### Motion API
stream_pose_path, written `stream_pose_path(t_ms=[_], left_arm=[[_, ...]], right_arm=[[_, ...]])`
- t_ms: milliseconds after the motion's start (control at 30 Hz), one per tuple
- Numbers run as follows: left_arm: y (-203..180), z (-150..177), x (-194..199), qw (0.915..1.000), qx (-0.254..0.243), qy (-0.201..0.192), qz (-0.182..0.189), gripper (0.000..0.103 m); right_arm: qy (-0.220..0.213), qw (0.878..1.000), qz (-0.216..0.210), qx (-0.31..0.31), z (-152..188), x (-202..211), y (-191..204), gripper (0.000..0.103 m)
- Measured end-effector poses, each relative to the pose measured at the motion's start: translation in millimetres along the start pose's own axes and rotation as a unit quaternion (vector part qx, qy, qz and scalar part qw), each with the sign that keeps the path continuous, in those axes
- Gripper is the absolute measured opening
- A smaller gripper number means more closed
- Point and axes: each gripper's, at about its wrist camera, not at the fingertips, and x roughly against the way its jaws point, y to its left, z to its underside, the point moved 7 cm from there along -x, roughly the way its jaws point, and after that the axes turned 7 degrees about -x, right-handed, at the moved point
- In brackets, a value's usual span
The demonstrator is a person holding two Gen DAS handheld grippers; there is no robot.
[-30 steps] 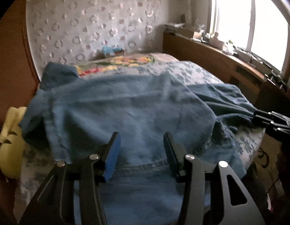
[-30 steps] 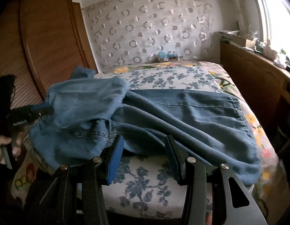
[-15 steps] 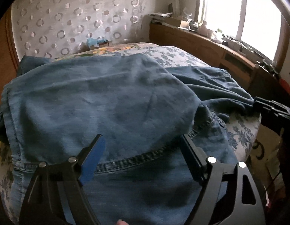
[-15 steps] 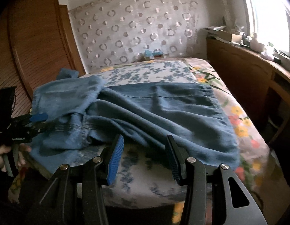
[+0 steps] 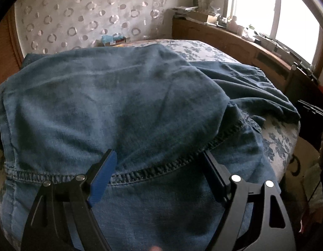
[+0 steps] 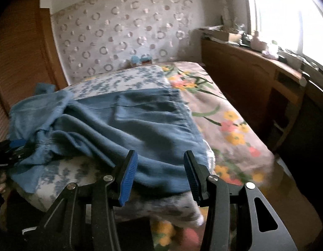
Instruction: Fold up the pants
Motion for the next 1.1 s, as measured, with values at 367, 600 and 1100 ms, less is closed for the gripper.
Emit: stream_pose_path(t_ms=[367,600,1100], left_arm=[[-2,3,1,0.9999,-0.005,-0.008,-0.008,0.082],[-3,5,9,0.9999,-0.008,-0.005,-0.010,0.082],[-3,-9,49,0.9991,0.007,-0.042,0.004,0.082]], right_arm=[[0.016,0.999,0.030,-0.021,0,-11,-27,0.048],[0.025,0.999,0.017,-0.023,0,-19,-25,0.047],[0.025,0.999,0.008,-0.023,4,-17,-28,0.017]])
